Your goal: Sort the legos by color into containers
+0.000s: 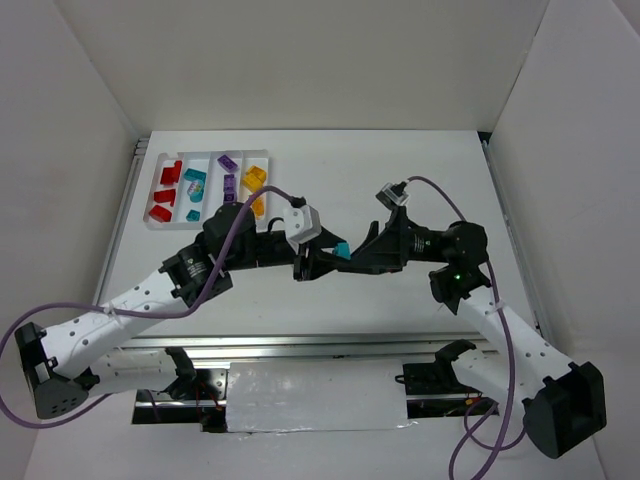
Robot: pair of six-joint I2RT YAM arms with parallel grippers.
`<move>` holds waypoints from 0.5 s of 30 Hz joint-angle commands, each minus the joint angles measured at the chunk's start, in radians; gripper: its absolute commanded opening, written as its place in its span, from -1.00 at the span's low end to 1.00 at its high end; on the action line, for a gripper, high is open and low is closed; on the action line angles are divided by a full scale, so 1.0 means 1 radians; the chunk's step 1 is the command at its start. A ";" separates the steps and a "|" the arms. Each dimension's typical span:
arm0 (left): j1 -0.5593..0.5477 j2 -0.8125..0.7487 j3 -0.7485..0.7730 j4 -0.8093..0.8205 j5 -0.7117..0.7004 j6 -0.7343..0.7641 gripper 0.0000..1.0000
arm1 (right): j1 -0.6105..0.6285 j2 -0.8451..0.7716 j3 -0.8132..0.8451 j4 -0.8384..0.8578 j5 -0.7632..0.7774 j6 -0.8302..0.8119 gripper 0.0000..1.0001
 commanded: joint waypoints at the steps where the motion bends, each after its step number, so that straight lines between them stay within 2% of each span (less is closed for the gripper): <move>1: 0.060 -0.036 -0.035 0.029 -0.254 -0.048 -1.00 | -0.056 -0.014 0.000 -0.159 0.019 -0.149 0.99; 2: 0.108 -0.046 -0.040 0.030 -0.315 -0.083 -1.00 | -0.095 -0.026 0.008 -0.271 0.040 -0.217 0.99; 3: 0.133 -0.046 -0.043 0.029 -0.393 -0.104 -1.00 | -0.113 -0.032 0.015 -0.376 0.104 -0.366 0.99; 4: 0.158 -0.040 -0.032 0.020 -0.457 -0.123 -1.00 | -0.135 -0.042 0.025 -0.597 0.152 -0.444 0.99; 5: 0.199 -0.025 -0.015 -0.002 -0.646 -0.158 -1.00 | -0.150 -0.051 0.037 -0.687 0.204 -0.502 0.99; 6: 0.225 0.033 0.011 -0.085 -0.765 -0.192 -1.00 | -0.171 -0.074 0.037 -0.749 0.297 -0.585 0.99; 7: 0.314 0.074 0.088 -0.147 -0.864 -0.277 -1.00 | -0.178 -0.086 0.034 -0.820 0.328 -0.610 0.99; 8: 0.372 0.189 0.138 -0.224 -1.030 -0.342 -1.00 | -0.181 -0.112 0.026 -0.838 0.347 -0.627 0.99; 9: 0.432 0.257 0.199 -0.316 -1.092 -0.409 -1.00 | -0.181 -0.126 0.022 -0.848 0.361 -0.650 0.99; 10: 0.562 0.323 0.317 -0.505 -1.123 -0.538 -1.00 | -0.184 -0.135 0.022 -0.868 0.370 -0.661 0.99; 11: 0.621 0.458 0.365 -0.580 -1.140 -0.597 -1.00 | -0.182 -0.151 0.026 -0.878 0.369 -0.671 0.99; 13: 0.743 0.585 0.478 -0.705 -1.103 -0.690 -1.00 | -0.181 -0.169 0.050 -0.932 0.375 -0.714 0.99; 15: 0.800 0.724 0.526 -0.723 -1.054 -0.721 -1.00 | -0.182 -0.181 0.066 -0.975 0.384 -0.765 0.99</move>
